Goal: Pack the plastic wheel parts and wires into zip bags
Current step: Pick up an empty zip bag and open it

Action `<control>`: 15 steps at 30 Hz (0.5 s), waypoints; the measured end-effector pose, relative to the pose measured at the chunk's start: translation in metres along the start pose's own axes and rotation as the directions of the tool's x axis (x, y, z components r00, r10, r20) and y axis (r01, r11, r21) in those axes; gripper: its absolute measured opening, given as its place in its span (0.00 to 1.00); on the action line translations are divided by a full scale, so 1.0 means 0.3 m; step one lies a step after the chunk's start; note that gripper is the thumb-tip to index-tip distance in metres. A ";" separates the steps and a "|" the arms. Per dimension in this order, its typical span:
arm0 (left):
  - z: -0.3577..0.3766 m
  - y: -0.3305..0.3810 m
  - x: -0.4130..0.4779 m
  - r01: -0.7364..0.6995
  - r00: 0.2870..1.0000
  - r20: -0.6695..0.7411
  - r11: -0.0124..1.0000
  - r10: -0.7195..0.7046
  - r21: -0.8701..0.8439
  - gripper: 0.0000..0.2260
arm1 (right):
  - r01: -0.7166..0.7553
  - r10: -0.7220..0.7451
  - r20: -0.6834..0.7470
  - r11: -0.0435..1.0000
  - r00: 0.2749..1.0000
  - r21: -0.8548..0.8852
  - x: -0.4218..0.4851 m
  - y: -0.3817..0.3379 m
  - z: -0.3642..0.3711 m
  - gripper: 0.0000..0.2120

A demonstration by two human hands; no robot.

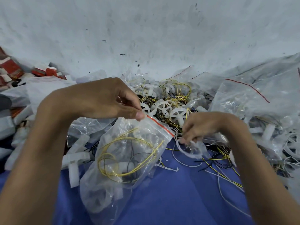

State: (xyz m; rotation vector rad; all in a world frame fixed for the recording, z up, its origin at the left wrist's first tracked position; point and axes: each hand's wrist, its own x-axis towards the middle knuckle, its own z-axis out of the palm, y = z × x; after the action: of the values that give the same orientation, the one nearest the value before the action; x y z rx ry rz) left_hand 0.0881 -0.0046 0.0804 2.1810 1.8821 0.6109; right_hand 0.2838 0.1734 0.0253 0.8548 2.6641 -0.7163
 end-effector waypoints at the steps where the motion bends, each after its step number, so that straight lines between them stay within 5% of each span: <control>1: 0.000 0.003 -0.002 0.005 1.000 -0.002 1.000 -0.005 -0.006 0.12 | 0.080 -0.073 -0.101 0.994 0.992 0.076 -0.025 -0.012 -0.015 0.10; 7: 0.005 0.010 0.004 0.039 0.997 -0.071 0.999 -0.041 -0.033 0.13 | 0.536 -0.224 -0.629 0.762 0.744 0.364 -0.067 -0.044 -0.039 0.18; 13: 0.001 0.000 0.001 0.103 0.974 -0.200 0.994 -0.105 -0.023 0.11 | 0.764 -0.222 -0.753 0.391 0.620 0.514 -0.052 -0.035 -0.057 0.07; 15: 0.000 0.002 0.000 0.113 0.970 -0.212 0.993 -0.117 -0.031 0.11 | 0.775 -0.209 -0.764 0.356 0.610 0.522 -0.055 -0.031 -0.057 0.09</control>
State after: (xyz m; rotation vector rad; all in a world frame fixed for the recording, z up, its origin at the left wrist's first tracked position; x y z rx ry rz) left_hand 0.0887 -0.0048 0.0807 2.0483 2.0808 0.8666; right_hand 0.2899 0.1679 0.0495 0.2771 3.0953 -2.4495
